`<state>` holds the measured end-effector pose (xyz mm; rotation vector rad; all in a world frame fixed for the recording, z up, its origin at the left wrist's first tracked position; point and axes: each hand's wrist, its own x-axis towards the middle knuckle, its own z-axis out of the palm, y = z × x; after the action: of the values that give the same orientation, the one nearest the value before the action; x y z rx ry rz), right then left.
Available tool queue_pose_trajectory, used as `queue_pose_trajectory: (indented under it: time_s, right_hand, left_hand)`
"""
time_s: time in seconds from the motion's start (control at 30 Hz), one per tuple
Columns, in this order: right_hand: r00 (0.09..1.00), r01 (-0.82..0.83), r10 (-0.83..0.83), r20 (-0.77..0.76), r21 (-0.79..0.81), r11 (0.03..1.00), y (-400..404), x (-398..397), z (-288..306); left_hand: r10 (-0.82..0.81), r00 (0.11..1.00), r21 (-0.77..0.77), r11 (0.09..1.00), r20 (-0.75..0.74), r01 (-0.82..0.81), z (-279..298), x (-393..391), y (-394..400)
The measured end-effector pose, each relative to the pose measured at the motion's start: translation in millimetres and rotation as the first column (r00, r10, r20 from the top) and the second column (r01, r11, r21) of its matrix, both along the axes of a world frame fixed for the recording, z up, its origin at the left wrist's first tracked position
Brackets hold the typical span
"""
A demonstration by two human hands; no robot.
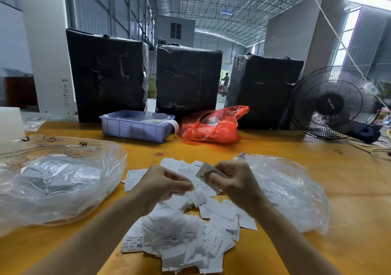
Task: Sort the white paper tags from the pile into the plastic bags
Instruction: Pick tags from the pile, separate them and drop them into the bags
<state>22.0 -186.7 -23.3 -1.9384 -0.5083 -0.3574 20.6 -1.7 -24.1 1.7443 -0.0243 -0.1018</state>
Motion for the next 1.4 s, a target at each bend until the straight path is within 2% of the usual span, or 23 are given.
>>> queue_pose_trajectory:
  time_s: [0.17, 0.43, 0.6, 0.9, 1.4]
  right_hand:
    - [1.0, -0.006, 0.008, 0.017, -0.133, 0.991, 2.9, -1.7, -3.9]
    - [1.0, -0.017, 0.019, 0.014, -0.127, 0.992, 2.5, -1.2, -5.5]
    - [1.0, 0.004, -0.004, 0.005, 0.012, 1.0, 0.8, -0.3, -1.9]
    - [0.999, 0.017, -0.013, 0.03, -0.133, 0.991, 1.5, 0.4, -4.6]
    - [1.0, -0.01, 0.01, 0.002, -0.133, 0.991, 1.2, -1.4, -2.8]
  left_hand:
    - [-0.027, 1.0, 0.022, 0.999, -0.001, 0.027, 1.4, -1.5, -1.3]
    - [-0.024, 1.0, 0.036, 0.999, -0.005, 0.024, 2.9, -2.9, -1.0]
    - [-0.037, 0.999, 0.045, 0.998, -0.009, 0.038, 3.9, -3.2, -0.5]
    - [-0.053, 0.999, 0.073, 0.996, -0.002, 0.053, 3.9, -3.9, -1.2]
    - [-0.054, 0.999, 0.081, 0.995, -0.008, 0.055, 4.6, -4.5, -1.1]
